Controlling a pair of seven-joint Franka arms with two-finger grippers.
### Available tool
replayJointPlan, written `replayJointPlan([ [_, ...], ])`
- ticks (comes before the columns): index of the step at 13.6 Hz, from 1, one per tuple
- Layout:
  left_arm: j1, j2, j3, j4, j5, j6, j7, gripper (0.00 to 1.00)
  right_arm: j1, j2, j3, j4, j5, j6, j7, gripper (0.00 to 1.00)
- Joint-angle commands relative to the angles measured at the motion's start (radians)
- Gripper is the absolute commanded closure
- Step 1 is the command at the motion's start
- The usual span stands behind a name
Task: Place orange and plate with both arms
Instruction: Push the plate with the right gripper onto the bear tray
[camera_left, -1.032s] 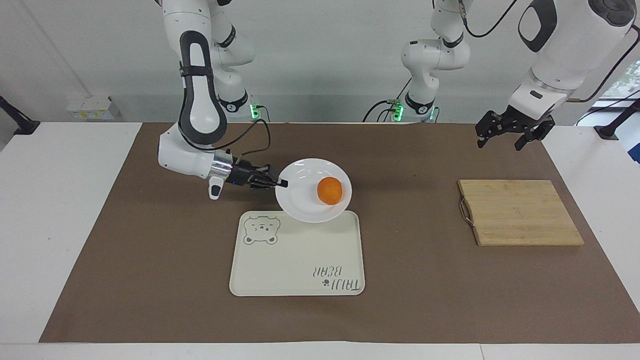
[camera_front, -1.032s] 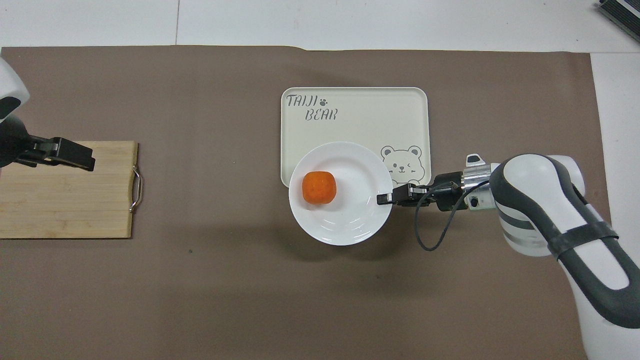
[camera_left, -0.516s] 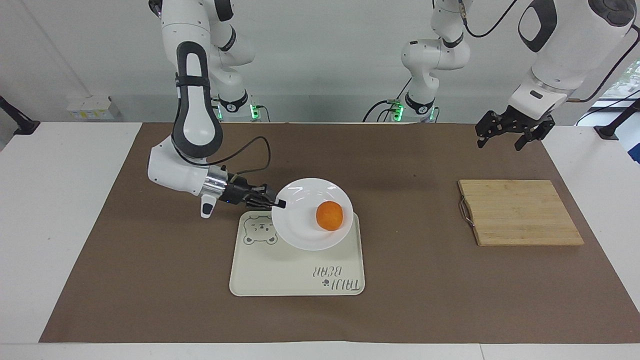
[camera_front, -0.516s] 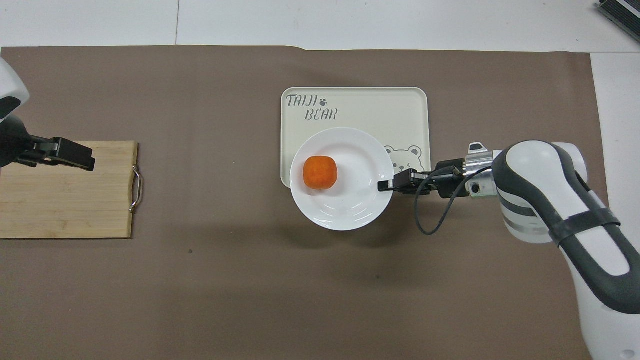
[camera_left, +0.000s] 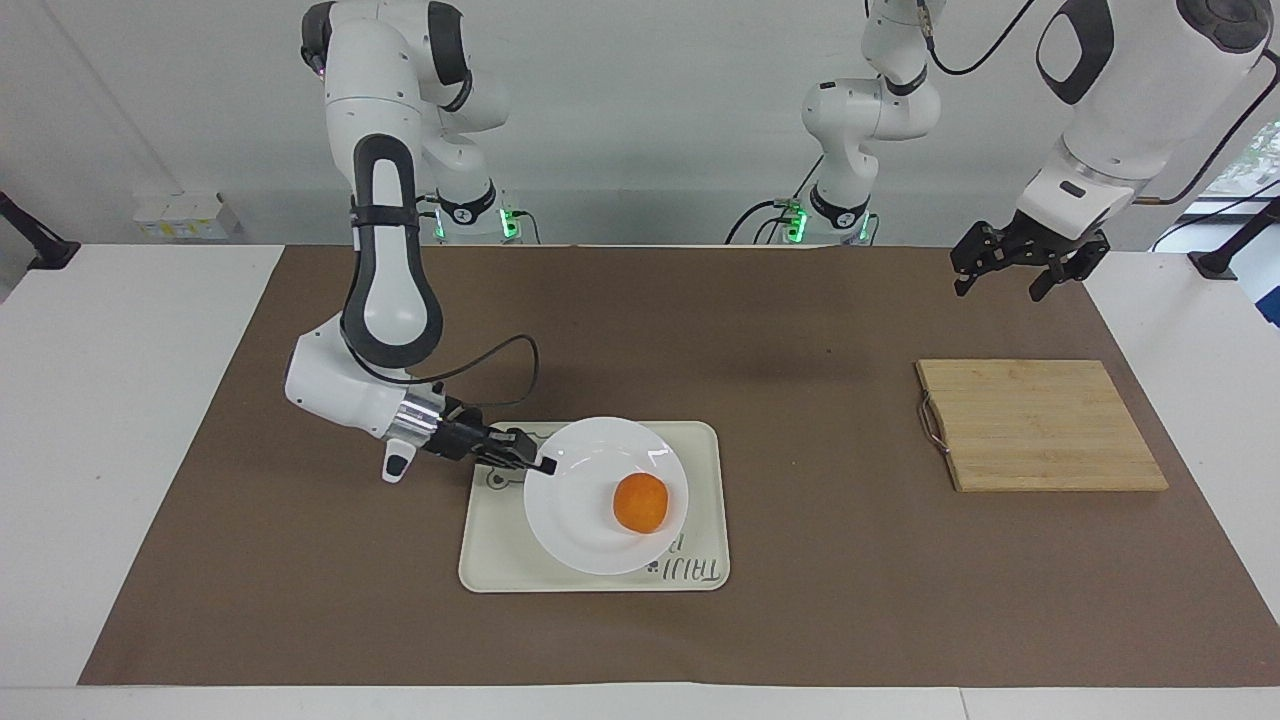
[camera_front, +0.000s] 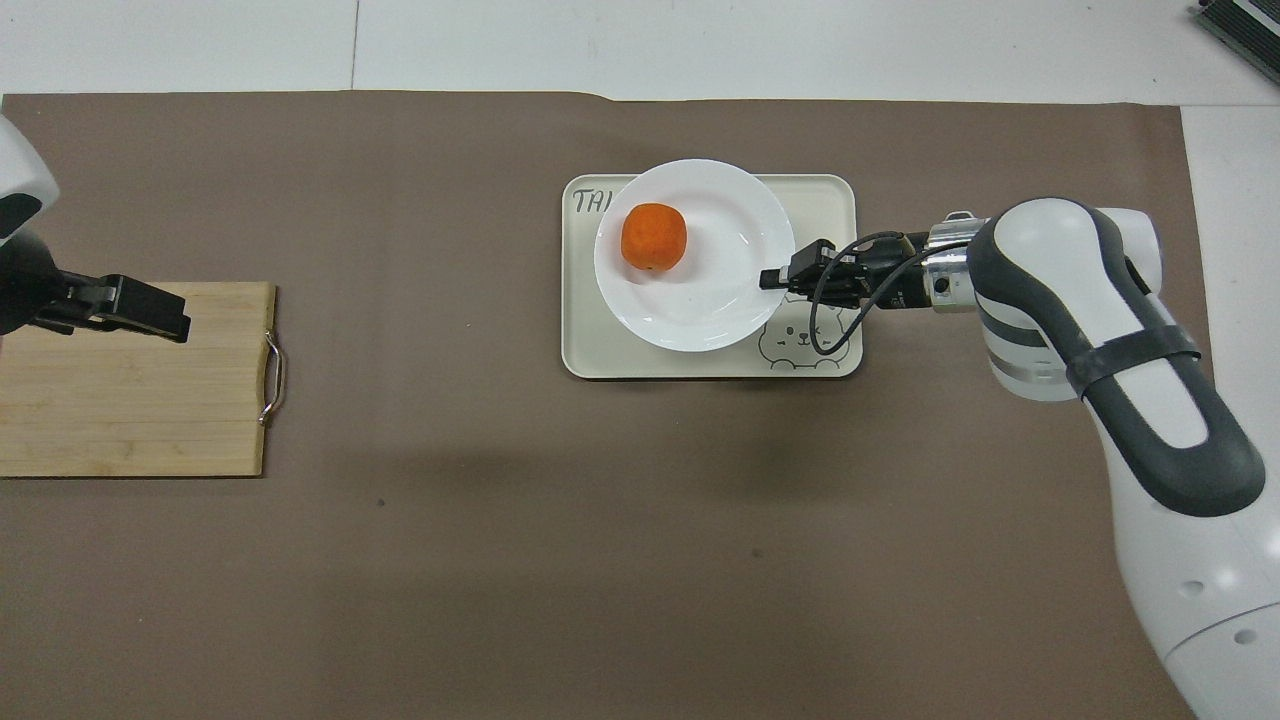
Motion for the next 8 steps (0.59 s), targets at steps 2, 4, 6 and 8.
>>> replayJointPlan([
  [2, 0.011, -0.009, -0.006, -0.003, 0.016, -0.013, 0.008, 0.0, -0.003, 0.018, 0.008, 0.025, 0.039, -0.001, -0.044, 1.0],
  [4, 0.011, -0.009, -0.006, -0.003, 0.016, -0.013, 0.008, 0.0, 0.0, 0.018, 0.008, 0.016, 0.039, 0.001, -0.067, 1.0],
  [6, 0.011, -0.009, -0.006, -0.003, 0.016, -0.013, 0.008, 0.0, 0.007, 0.018, 0.008, 0.0, 0.041, 0.007, -0.084, 1.0],
  [8, 0.011, -0.009, -0.006, -0.003, 0.016, -0.013, 0.008, 0.0, 0.004, 0.018, 0.008, -0.015, 0.039, 0.007, -0.092, 1.0],
])
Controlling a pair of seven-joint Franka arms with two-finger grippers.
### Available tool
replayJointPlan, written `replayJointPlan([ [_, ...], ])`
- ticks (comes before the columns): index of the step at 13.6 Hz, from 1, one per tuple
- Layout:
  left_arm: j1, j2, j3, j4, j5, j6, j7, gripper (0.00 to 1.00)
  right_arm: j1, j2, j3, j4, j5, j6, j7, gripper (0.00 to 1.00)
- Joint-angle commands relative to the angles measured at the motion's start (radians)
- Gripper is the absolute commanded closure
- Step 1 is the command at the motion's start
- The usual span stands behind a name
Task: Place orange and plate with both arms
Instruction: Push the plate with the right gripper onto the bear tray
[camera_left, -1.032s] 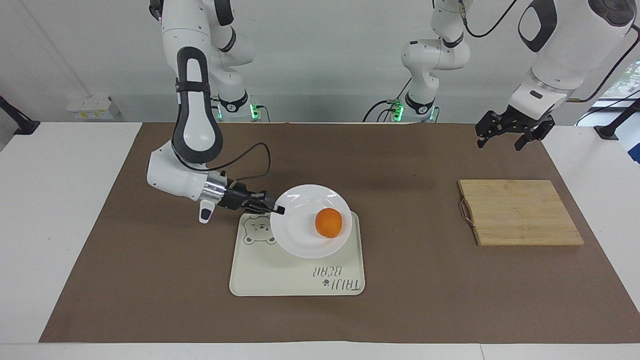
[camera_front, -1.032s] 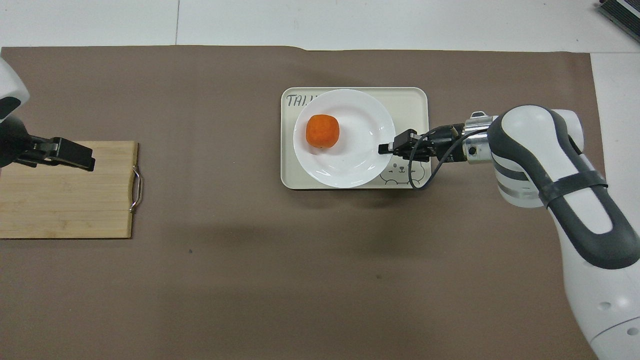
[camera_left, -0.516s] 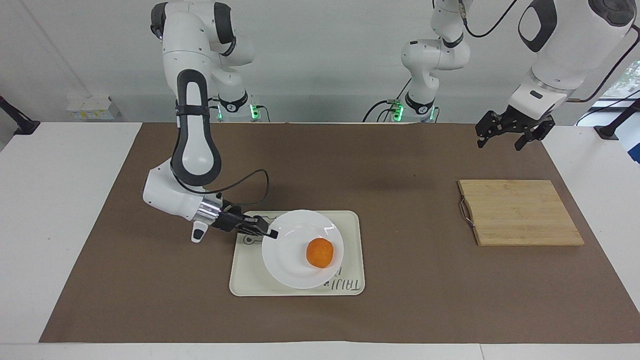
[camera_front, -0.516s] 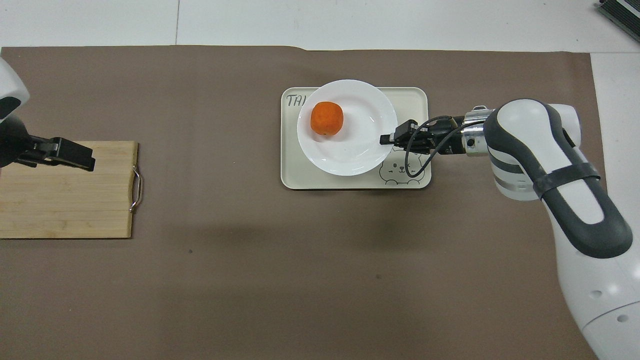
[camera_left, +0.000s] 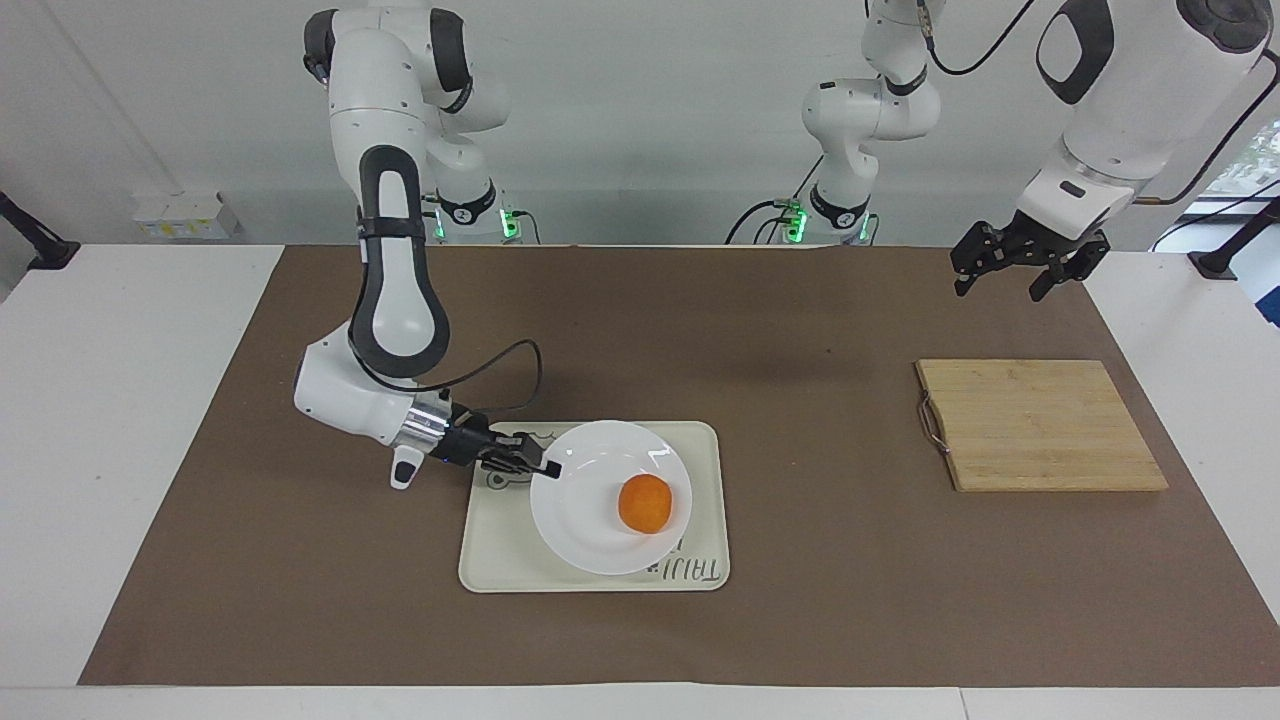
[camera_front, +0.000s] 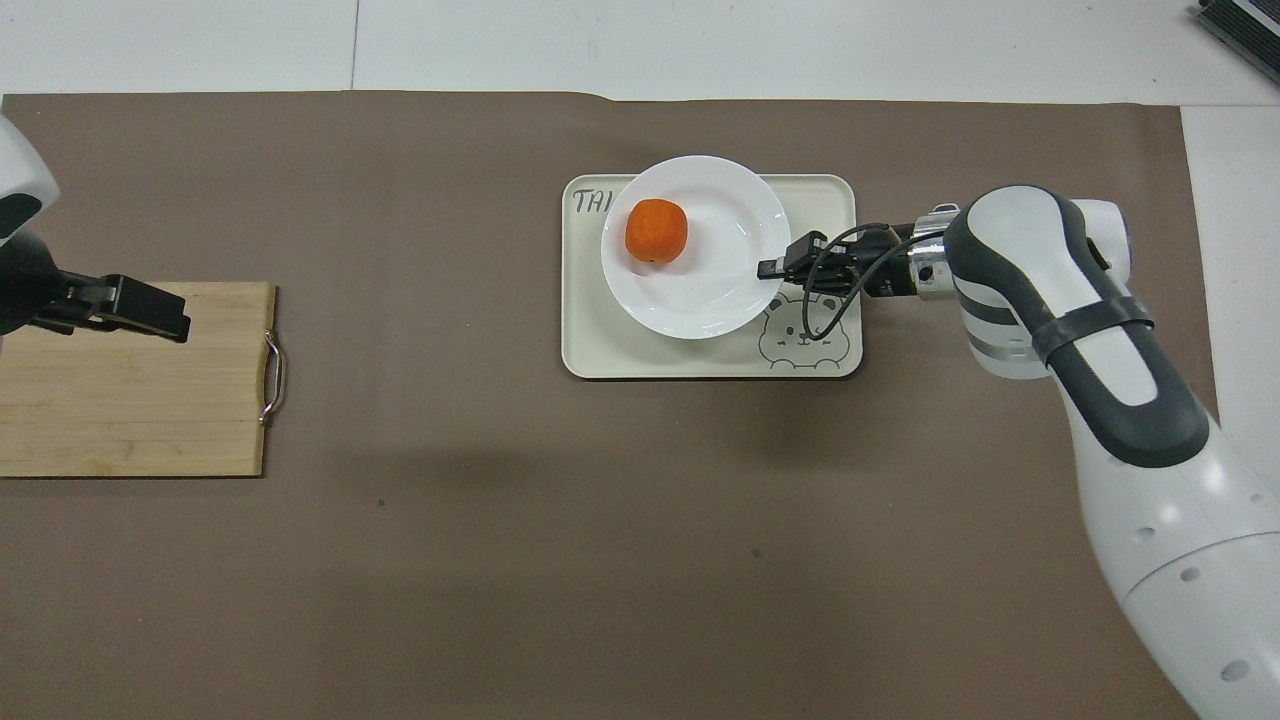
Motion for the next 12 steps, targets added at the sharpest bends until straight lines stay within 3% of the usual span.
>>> replayJointPlan([
  [1, 0.011, -0.009, -0.006, -0.003, 0.016, -0.013, 0.008, 0.0, -0.008, 0.001, 0.004, -0.017, 0.037, 0.005, -0.044, 1.0],
  [9, 0.011, -0.009, -0.006, -0.003, 0.016, -0.013, 0.008, 0.0, -0.011, -0.005, 0.001, -0.051, 0.022, 0.02, -0.044, 1.0],
  [12, 0.011, -0.009, -0.006, -0.003, 0.016, -0.013, 0.008, 0.0, -0.011, -0.005, -0.001, -0.051, 0.014, 0.025, -0.041, 0.69],
])
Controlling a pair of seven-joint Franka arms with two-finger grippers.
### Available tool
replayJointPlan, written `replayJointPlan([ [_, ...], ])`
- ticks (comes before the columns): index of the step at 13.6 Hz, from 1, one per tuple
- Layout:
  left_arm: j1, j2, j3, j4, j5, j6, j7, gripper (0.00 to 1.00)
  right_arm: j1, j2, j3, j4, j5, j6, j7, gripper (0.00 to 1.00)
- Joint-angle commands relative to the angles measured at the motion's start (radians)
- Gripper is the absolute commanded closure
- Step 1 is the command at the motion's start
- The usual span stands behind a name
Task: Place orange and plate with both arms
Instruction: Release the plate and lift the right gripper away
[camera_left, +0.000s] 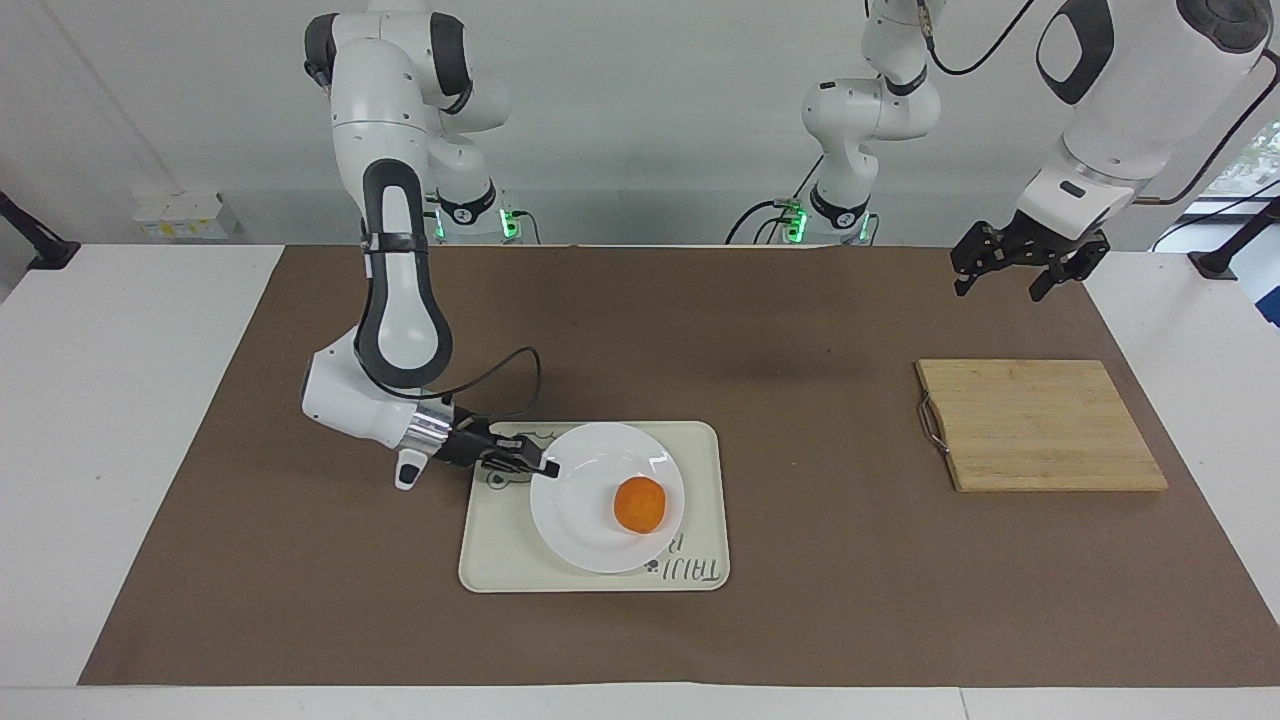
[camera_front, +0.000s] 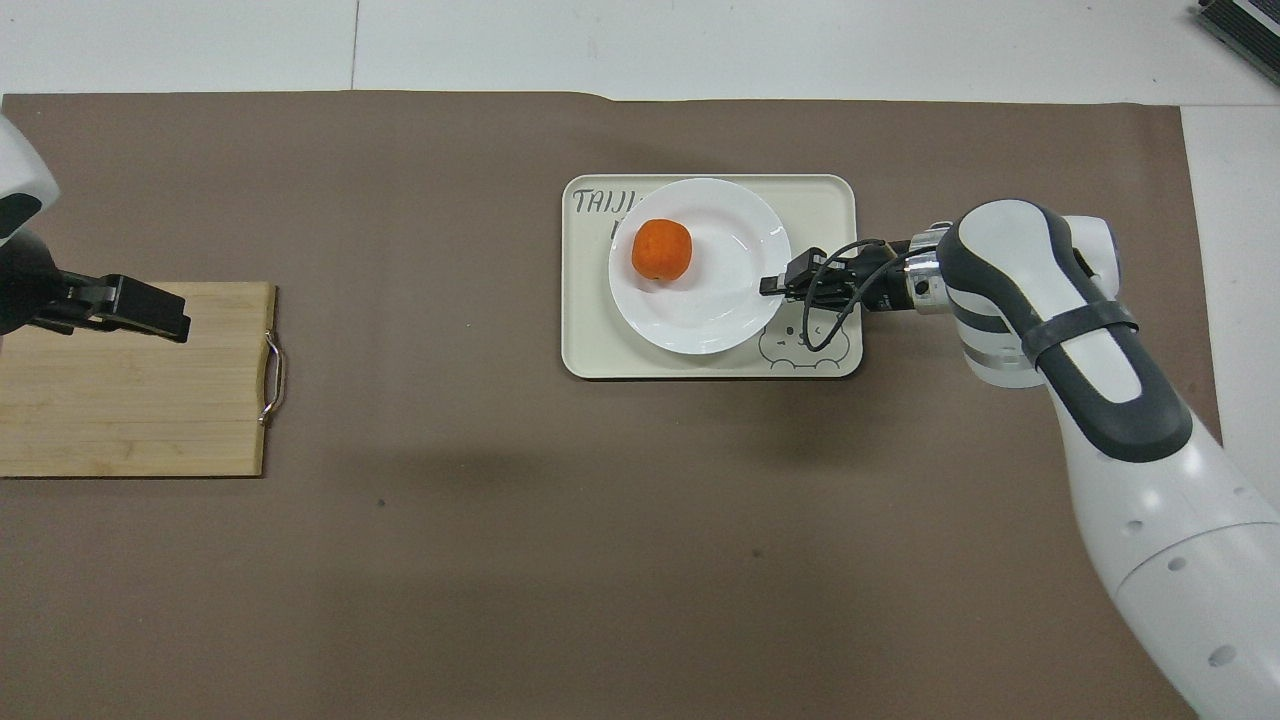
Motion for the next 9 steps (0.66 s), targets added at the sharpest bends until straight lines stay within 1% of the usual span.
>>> replayJointPlan([
  [1, 0.011, -0.009, -0.006, -0.003, 0.016, -0.013, 0.008, 0.0, -0.005, -0.015, 0.003, -0.018, -0.001, 0.025, -0.03, 0.6],
  [2, 0.011, -0.009, -0.006, -0.003, 0.016, -0.013, 0.008, 0.0, -0.006, -0.015, 0.005, -0.017, -0.019, 0.025, -0.031, 0.46],
  [3, 0.011, -0.009, -0.006, -0.003, 0.016, -0.013, 0.008, 0.0, -0.009, -0.015, 0.005, -0.014, -0.028, 0.024, -0.033, 0.22],
  [4, 0.011, -0.009, -0.006, -0.003, 0.016, -0.013, 0.008, 0.0, -0.012, -0.015, 0.003, -0.011, -0.033, 0.024, -0.033, 0.02],
  [6, 0.011, -0.009, -0.006, -0.003, 0.016, -0.013, 0.008, 0.0, -0.009, -0.021, -0.002, -0.005, -0.045, 0.025, -0.03, 0.0],
  [9, 0.011, -0.009, -0.006, -0.003, 0.016, -0.013, 0.008, 0.0, -0.008, -0.029, -0.002, 0.026, -0.198, 0.045, -0.018, 0.0],
])
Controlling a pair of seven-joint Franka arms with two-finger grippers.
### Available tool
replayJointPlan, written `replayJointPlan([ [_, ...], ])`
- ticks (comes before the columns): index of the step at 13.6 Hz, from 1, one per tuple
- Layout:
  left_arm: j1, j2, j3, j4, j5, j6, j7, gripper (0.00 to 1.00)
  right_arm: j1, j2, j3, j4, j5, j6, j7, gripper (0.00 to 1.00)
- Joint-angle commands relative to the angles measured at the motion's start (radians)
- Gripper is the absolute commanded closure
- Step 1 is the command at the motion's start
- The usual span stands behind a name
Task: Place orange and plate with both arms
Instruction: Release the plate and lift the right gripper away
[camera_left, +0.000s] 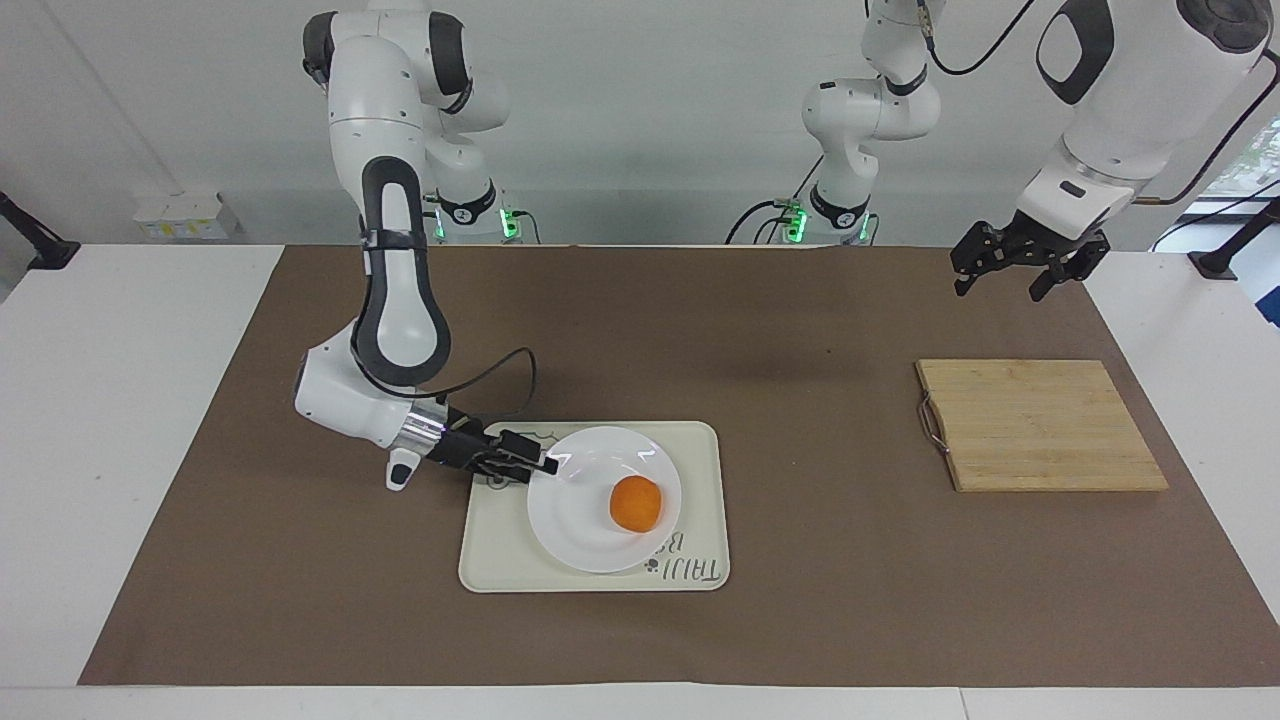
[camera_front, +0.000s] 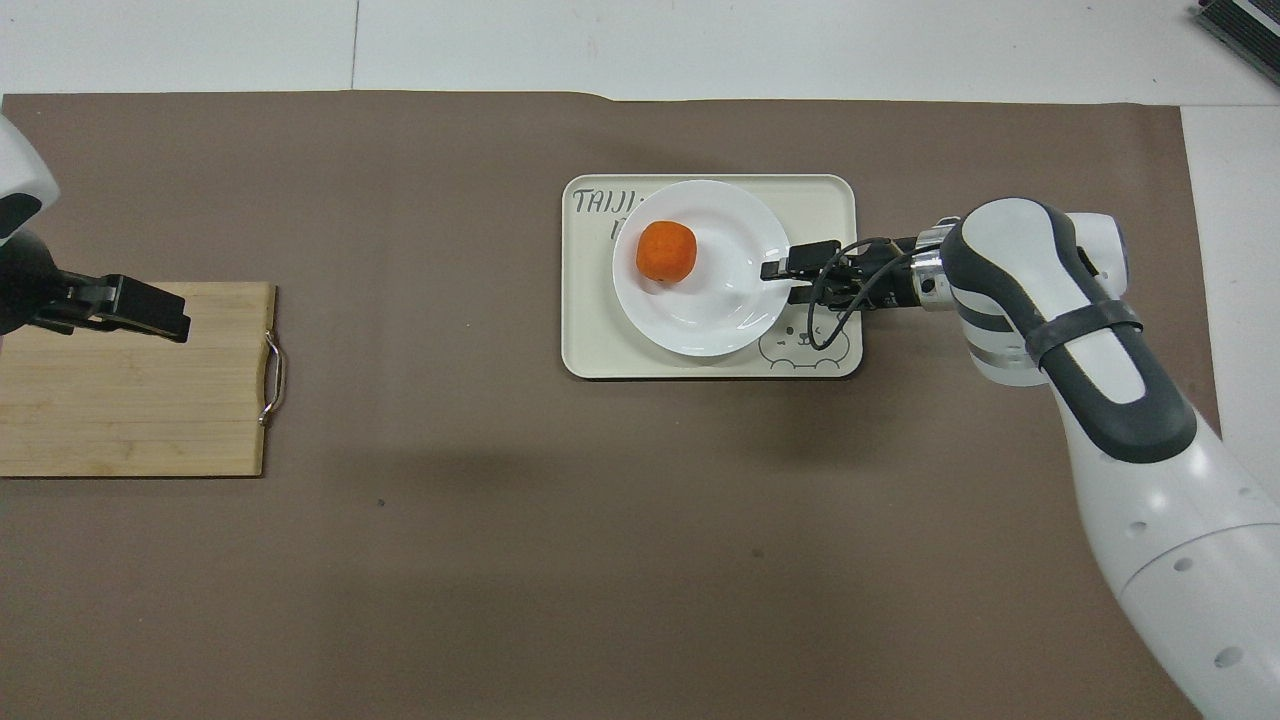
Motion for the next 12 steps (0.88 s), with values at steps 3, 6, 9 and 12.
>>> replayJointPlan([
  [3, 0.011, -0.009, -0.006, -0.003, 0.016, -0.013, 0.008, 0.0, -0.004, -0.039, -0.002, 0.025, -0.188, 0.019, 0.033, 0.0],
  [6, 0.011, -0.009, -0.006, -0.003, 0.016, -0.013, 0.008, 0.0, 0.002, -0.07, -0.008, 0.036, -0.36, 0.028, 0.108, 0.0],
  [9, 0.011, -0.009, -0.006, -0.003, 0.016, -0.013, 0.008, 0.0, 0.008, -0.138, -0.008, 0.033, -0.597, 0.043, 0.272, 0.0],
  [12, 0.011, -0.009, -0.006, -0.003, 0.016, -0.013, 0.008, 0.0, -0.006, -0.205, -0.007, 0.026, -0.77, -0.004, 0.38, 0.0],
])
